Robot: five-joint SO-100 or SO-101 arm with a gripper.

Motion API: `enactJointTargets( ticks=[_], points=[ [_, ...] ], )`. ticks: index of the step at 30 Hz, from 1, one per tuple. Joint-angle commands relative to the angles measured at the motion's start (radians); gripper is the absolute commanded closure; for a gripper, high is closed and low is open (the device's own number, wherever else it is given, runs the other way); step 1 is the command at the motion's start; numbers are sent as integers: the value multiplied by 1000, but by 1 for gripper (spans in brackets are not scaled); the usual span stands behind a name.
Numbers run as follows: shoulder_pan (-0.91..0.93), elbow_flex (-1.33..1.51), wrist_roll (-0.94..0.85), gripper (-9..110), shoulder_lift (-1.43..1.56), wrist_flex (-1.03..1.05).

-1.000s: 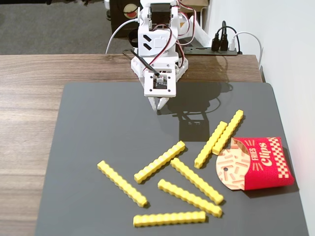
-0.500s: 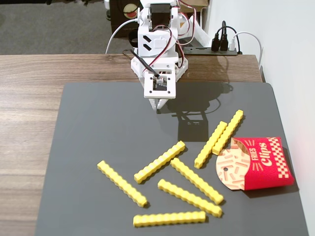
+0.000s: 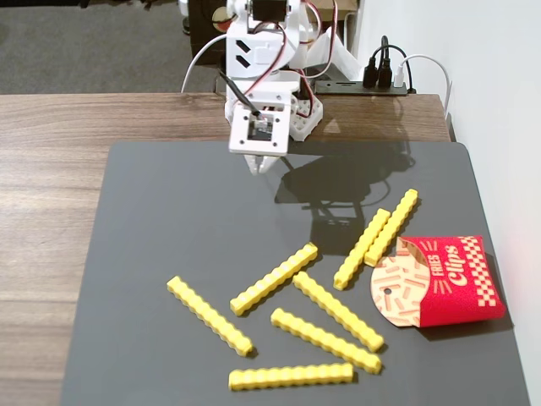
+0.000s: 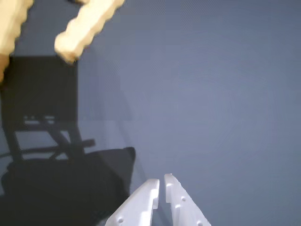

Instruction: Grab a fry

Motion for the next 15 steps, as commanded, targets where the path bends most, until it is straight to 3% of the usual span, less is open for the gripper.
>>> enactJointTargets(
  ticks=[1, 7, 15],
  points=[
    [26, -86, -20, 101, -61, -26],
    [38, -181, 2, 101, -186, -61],
    [-25, -328, 249, 101, -367, -114]
  ],
)
